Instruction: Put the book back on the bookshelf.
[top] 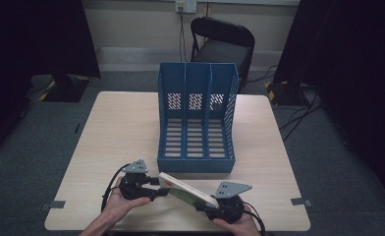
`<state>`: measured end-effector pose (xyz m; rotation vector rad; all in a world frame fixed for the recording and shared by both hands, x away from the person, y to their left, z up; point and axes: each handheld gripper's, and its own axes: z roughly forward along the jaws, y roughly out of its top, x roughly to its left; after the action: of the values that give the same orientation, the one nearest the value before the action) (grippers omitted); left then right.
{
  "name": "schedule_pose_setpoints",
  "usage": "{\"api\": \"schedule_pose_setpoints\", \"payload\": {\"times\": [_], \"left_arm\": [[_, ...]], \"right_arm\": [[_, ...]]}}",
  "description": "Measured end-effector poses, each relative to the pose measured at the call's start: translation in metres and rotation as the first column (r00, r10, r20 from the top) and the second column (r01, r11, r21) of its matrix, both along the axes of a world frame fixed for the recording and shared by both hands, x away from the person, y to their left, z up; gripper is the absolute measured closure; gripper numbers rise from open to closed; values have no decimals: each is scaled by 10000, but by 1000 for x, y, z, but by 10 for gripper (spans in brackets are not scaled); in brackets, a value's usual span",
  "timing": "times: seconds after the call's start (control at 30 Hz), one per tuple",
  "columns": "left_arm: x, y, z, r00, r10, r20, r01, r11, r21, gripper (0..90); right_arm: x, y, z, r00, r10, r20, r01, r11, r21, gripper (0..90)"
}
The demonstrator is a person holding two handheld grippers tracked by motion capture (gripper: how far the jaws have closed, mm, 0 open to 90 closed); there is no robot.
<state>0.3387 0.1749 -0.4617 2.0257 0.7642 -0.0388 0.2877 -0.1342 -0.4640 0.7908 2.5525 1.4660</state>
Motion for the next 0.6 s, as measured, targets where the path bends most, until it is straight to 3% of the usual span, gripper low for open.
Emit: {"api": "schedule_pose_setpoints", "payload": {"times": [0.3,0.47,0.57,0.6], "left_arm": [[-2,0,1,10000,57,37,-57,9999,95,481],[-1,1,1,9998,149,104,-150,9997,177,470],[-1,1,1,9997,209,109,-211,9996,182,464],[-1,1,1,9997,239,112,-241,9996,174,463]], "right_arm": [[0,9,-5,9994,-210,286,204,9996,200,680],[-2,14,-7,9996,-66,290,58,9996,283,625],[-2,17,-8,9993,-44,358,37,9998,182,639],[-2,17,-9,9991,-117,419,116,9999,29,710]]}}
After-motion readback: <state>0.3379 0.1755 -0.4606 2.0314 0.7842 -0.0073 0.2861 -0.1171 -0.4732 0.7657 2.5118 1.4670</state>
